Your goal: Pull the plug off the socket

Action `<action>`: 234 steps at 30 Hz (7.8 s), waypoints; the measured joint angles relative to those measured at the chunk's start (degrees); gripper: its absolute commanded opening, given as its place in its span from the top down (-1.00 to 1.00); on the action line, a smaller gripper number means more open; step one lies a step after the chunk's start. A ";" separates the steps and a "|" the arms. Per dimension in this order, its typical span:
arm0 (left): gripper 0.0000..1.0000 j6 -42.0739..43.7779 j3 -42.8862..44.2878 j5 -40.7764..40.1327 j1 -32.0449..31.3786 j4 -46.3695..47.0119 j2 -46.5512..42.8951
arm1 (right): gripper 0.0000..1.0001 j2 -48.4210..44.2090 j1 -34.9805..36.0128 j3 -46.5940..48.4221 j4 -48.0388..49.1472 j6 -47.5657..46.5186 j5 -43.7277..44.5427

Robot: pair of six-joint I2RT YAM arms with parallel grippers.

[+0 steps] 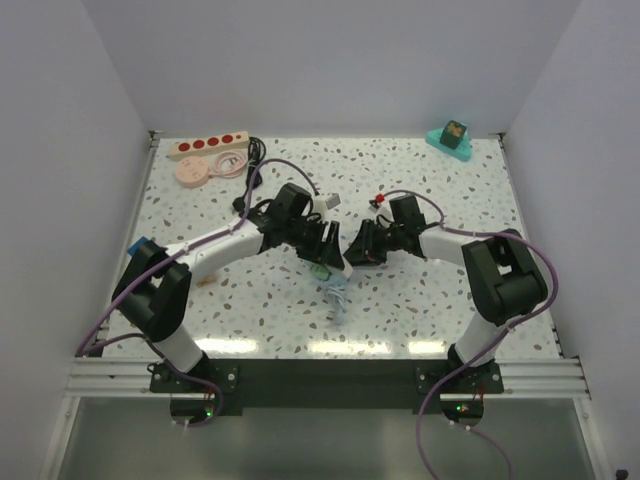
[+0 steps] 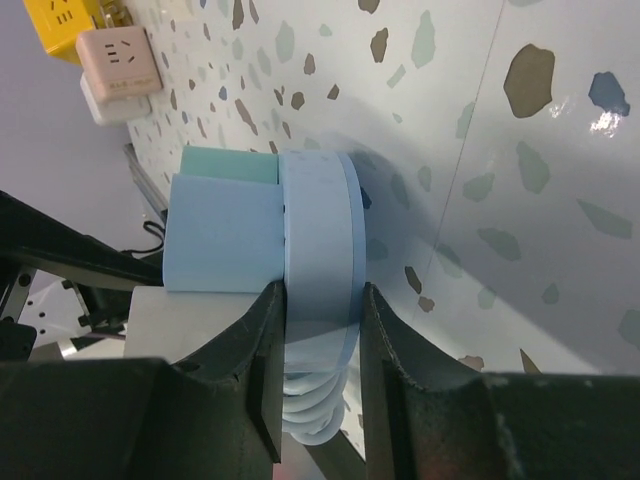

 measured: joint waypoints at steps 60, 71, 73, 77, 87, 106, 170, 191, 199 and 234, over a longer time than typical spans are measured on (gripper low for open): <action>-0.55 -0.92 -9.18 -25.64 53.02 -10.97 -9.29 | 1.00 5.40 -0.31 3.41 -6.80 -6.40 10.03; -1.00 -1.46 -6.05 -17.29 40.30 -13.07 -19.39 | 0.08 1.97 -0.07 3.50 -11.04 -5.92 13.35; -1.00 -0.85 -4.94 -16.15 34.77 -13.29 -18.78 | 0.04 0.79 -0.02 3.72 -12.50 -5.77 15.26; -1.00 1.31 -2.58 -13.51 24.70 -13.07 -14.78 | 0.03 -1.46 -0.04 4.00 -15.45 -5.68 18.58; -0.86 5.66 1.36 -9.42 10.19 -13.00 -3.45 | 0.06 -6.95 -0.04 4.02 -15.72 -3.72 18.21; -0.08 3.72 4.50 -12.90 3.74 -11.54 3.80 | 0.24 -7.08 0.09 2.03 -13.90 -2.60 16.72; 1.00 -2.12 1.05 -1.79 8.52 0.61 8.61 | -0.19 -2.03 2.49 -7.06 7.04 2.01 6.54; 1.00 -1.62 -0.59 -0.42 10.29 3.58 7.85 | 1.00 -0.33 1.81 -8.41 14.88 9.51 4.50; 1.00 5.14 6.29 -2.89 10.58 -5.42 7.85 | 1.00 0.28 1.79 -2.95 7.50 5.11 5.75; -0.44 -0.20 -3.89 -25.20 50.14 -10.54 -2.56 | 1.00 3.85 -0.44 -0.70 2.80 1.73 3.69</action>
